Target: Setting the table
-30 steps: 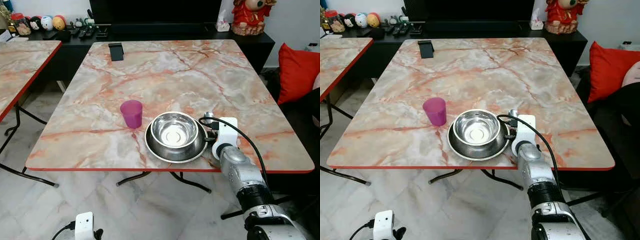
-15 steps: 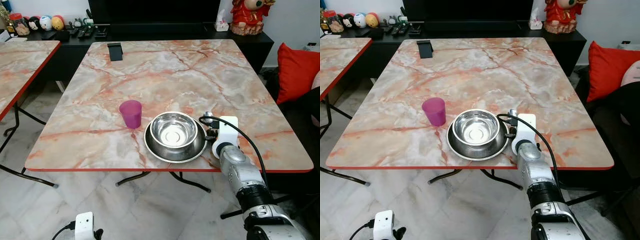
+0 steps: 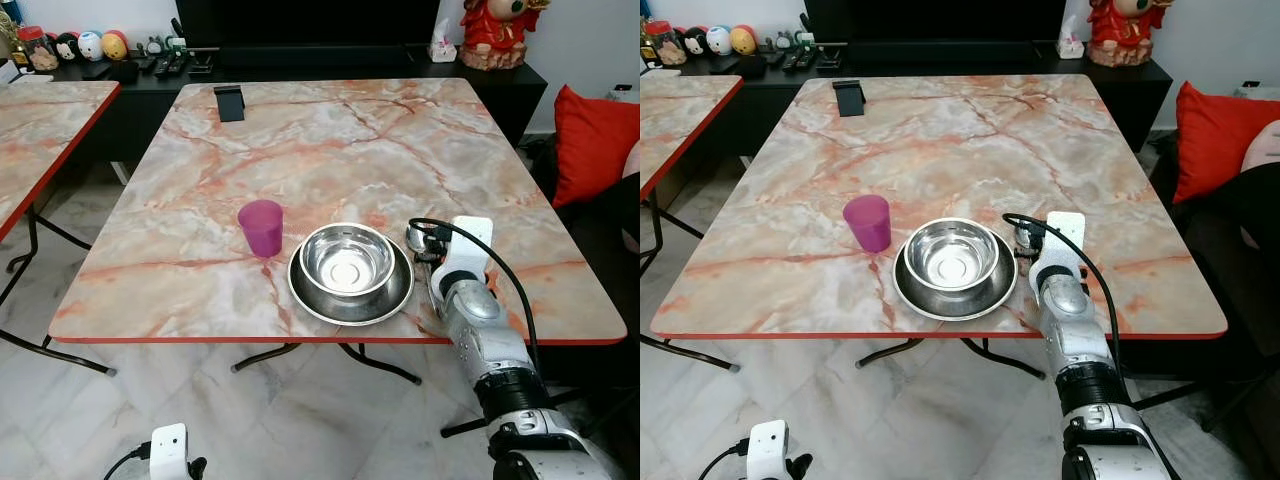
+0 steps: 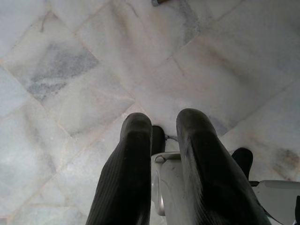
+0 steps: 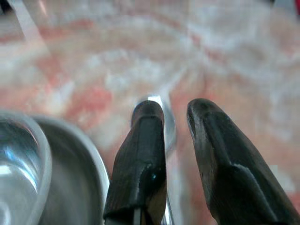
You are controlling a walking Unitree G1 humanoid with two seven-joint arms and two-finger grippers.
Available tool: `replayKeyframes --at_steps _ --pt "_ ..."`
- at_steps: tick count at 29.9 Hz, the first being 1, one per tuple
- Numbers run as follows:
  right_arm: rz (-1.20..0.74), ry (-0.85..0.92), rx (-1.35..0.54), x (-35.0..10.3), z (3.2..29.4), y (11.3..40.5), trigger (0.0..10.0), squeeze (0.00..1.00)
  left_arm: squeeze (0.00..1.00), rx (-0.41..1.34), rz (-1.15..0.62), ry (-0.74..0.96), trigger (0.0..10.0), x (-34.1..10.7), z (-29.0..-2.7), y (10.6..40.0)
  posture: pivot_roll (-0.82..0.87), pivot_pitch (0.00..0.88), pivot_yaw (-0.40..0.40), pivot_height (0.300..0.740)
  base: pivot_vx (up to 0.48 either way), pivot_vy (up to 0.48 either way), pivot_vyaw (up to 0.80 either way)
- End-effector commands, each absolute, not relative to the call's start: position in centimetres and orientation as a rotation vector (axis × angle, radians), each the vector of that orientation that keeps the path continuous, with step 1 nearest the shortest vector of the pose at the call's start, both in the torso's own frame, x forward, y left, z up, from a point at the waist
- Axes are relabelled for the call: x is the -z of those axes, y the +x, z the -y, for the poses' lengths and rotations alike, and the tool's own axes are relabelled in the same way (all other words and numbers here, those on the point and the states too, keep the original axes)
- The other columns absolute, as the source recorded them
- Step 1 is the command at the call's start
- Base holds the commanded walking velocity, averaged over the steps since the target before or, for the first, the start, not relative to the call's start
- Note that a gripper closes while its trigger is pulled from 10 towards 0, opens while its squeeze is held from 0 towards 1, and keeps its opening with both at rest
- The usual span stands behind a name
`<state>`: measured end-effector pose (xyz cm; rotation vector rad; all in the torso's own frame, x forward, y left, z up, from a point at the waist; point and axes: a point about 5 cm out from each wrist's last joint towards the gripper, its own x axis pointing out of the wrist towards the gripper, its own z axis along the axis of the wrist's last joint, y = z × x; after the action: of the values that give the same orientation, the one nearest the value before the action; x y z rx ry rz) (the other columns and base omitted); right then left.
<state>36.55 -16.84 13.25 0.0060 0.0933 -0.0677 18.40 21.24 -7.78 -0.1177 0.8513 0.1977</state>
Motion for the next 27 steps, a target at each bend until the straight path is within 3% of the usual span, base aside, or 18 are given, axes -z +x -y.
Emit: replayKeyframes --at_steps 1,11,20,27 --pt "0.006 -0.015 0.073 -14.7 16.7 36.6 10.0 0.0 0.0 -0.193 -0.873 -0.105 10.0 8.0 -21.5 18.0 0.02 0.068 0.018 0.74 0.0 0.0 0.0" --pt "0.209 -0.004 0.078 -17.0 17.1 35.6 10.0 0.0 0.0 -0.203 -0.863 -0.112 10.0 7.9 -21.5 18.0 0.01 0.068 0.018 0.74 0.0 0.0 0.0" --pt "0.305 0.034 0.055 -18.2 15.8 35.0 10.0 0.0 0.0 -0.204 -0.877 -0.118 10.0 8.0 -21.6 17.8 0.02 0.065 0.023 0.74 0.0 0.0 0.0" --pt "0.322 0.049 0.049 -18.2 15.1 34.7 10.0 0.0 0.0 -0.207 -0.879 -0.12 10.0 8.1 -21.6 17.7 0.02 0.05 0.02 0.74 0.0 0.404 0.0"
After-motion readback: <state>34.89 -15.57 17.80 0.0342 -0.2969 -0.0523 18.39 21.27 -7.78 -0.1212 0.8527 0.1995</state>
